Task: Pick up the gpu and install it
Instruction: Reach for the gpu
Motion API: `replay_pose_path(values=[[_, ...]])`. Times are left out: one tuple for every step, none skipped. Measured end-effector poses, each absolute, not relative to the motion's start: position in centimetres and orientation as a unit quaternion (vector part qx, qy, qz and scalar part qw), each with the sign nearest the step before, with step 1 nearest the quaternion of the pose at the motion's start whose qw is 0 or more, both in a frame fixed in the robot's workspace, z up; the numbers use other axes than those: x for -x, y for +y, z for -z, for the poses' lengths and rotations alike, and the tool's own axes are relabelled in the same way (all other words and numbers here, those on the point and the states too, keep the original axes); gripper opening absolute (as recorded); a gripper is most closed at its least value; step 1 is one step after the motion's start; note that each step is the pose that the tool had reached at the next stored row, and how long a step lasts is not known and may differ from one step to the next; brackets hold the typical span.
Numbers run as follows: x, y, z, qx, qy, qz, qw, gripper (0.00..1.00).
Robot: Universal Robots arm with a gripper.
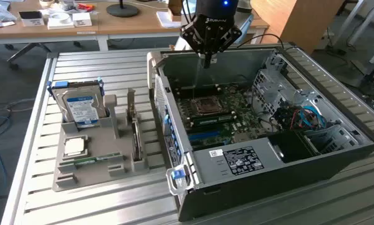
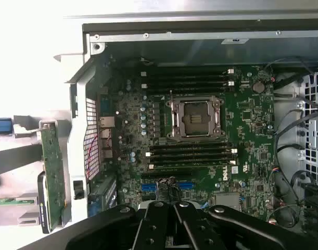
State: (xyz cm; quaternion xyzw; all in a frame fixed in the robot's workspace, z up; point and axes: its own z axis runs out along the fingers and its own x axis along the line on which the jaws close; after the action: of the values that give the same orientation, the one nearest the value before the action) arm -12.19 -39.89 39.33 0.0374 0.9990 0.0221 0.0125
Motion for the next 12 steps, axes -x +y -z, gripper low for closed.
replay_pose_path(values=[[12.19,-39.89,-39.33,-0.037,0.999,-0.022,0.012,0.11],[12.19,-39.89,-39.33,-0.037,0.999,-0.022,0.012,0.11],[12.19,-39.89,-39.33,-0.037,0.999,-0.022,0.012,0.11],[12.19,-39.89,-39.33,-0.037,0.999,-0.022,0.012,0.11],[12.19,-39.88,-39.33,-0.037,0.999,-0.022,0.012,0.11],[12.21,-39.88,-39.33,-0.037,0.999,-0.022,0.012,0.11],[12.24,-39.88,-39.33,-0.037,0.999,-0.022,0.012,0.11],[12.26,-39.88,-39.33,-0.037,0.999,-0.022,0.012,0.11],[12.28,-39.88,-39.33,-0.037,0.999,-0.022,0.012,0.11],[12.32,-39.88,-39.33,-0.037,0.999,-0.022,0.012,0.11],[12.41,-39.88,-39.33,-0.037,0.999,-0.022,0.012,0.11],[12.45,-39.89,-39.33,-0.037,0.999,-0.022,0.012,0.11]])
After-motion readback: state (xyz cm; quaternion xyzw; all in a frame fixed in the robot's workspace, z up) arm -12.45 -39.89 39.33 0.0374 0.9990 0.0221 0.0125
